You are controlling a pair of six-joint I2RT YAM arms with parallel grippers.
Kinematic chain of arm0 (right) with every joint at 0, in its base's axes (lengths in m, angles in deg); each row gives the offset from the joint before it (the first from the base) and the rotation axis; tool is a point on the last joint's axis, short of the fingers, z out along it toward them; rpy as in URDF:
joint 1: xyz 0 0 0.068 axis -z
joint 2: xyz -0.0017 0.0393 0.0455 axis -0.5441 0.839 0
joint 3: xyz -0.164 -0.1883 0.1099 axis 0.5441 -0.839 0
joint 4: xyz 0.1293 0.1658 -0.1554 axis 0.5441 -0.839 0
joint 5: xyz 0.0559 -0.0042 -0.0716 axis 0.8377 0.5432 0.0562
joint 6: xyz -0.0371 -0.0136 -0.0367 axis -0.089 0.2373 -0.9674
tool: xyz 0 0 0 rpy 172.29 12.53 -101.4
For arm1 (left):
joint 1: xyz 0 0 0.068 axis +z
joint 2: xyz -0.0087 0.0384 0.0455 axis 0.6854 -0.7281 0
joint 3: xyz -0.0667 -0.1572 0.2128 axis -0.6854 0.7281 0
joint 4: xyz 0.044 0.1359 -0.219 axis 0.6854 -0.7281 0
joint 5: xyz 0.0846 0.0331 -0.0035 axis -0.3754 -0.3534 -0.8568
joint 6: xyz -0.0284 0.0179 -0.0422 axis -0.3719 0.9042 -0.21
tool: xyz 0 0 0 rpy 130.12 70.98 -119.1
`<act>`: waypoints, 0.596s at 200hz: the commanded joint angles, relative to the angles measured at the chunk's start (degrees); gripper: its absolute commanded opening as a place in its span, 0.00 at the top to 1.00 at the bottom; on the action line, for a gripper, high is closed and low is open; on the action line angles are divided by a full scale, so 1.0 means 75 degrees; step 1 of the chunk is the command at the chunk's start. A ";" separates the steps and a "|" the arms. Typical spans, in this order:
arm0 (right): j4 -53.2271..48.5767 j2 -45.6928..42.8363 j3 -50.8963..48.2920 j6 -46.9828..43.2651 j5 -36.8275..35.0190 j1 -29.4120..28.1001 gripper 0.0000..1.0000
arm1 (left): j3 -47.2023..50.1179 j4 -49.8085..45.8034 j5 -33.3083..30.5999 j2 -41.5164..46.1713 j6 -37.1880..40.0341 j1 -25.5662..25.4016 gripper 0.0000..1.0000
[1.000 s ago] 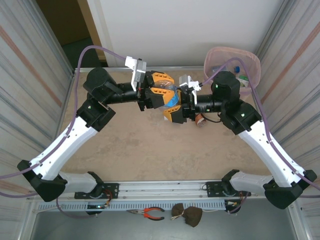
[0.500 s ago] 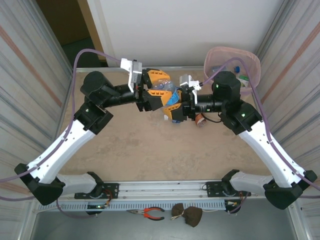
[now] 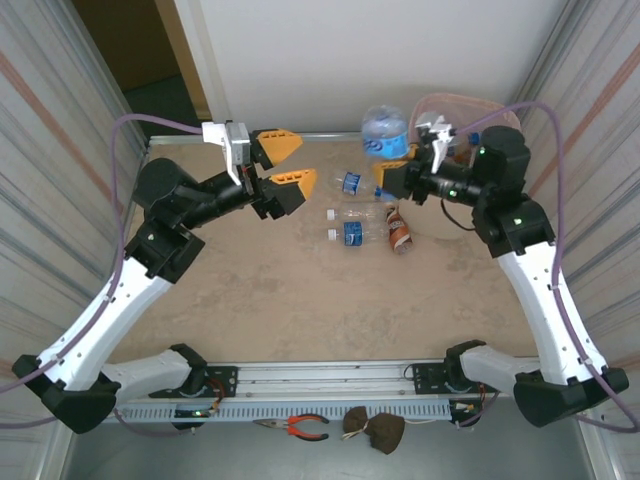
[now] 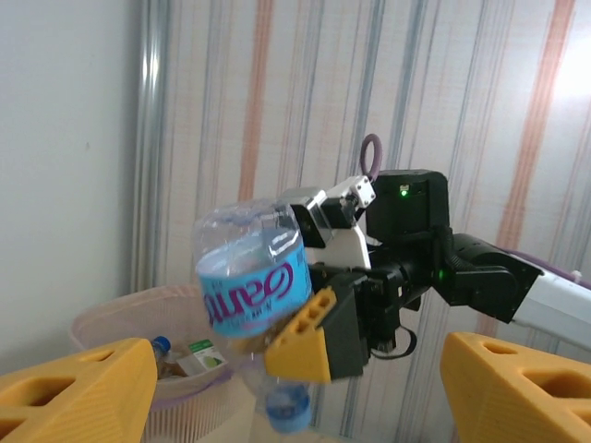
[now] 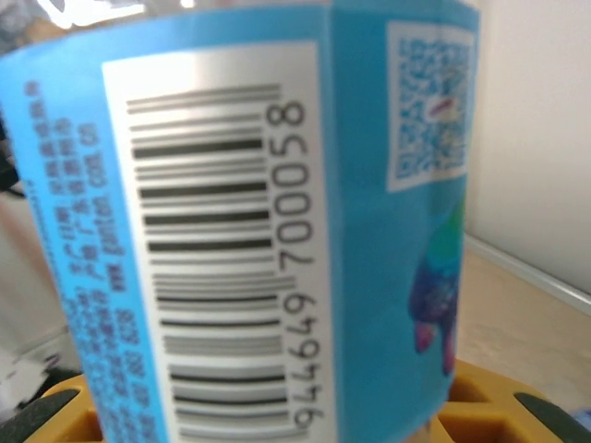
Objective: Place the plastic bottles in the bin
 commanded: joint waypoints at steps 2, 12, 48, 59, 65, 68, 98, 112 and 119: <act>-0.0270 0.0098 0.0464 0.0491 -0.0440 0.0700 0.59 | 0.0138 0.0007 -0.0254 0.0110 -0.0075 0.0080 0.19; -0.0409 0.0225 0.0605 0.0533 -0.0628 0.1061 0.59 | 0.0158 -0.0038 -0.0283 0.0108 -0.0075 0.0087 0.19; -0.1017 0.0892 0.1253 0.0614 -0.1270 0.2173 0.60 | 0.0168 -0.0122 -0.0315 0.0083 -0.0135 0.0102 0.19; -0.1177 0.1106 0.1493 0.0643 -0.1490 0.2444 0.60 | 0.0168 -0.0133 -0.0317 0.0060 -0.0161 0.0110 0.19; -0.1289 0.1272 0.1641 0.0642 -0.1589 0.2576 0.60 | 0.0168 -0.0134 -0.0316 0.0061 -0.0168 0.0110 0.19; -0.1348 0.1346 0.1729 0.0633 -0.1630 0.2623 0.60 | 0.0168 -0.0134 -0.0304 0.0060 -0.0178 0.0110 0.19; -0.2365 0.2236 0.2733 0.0497 -0.2525 0.2981 0.60 | 0.0203 -0.0146 -0.0310 0.0061 -0.0223 0.0119 0.20; -0.2867 0.2638 0.3181 0.0396 -0.2815 0.3081 0.60 | 0.0221 -0.0157 -0.0319 0.0082 -0.0254 0.0119 0.20; -0.3089 0.2827 0.3253 0.0375 -0.2994 0.3121 0.60 | 0.0226 -0.0166 -0.0313 0.0073 -0.0254 0.0117 0.20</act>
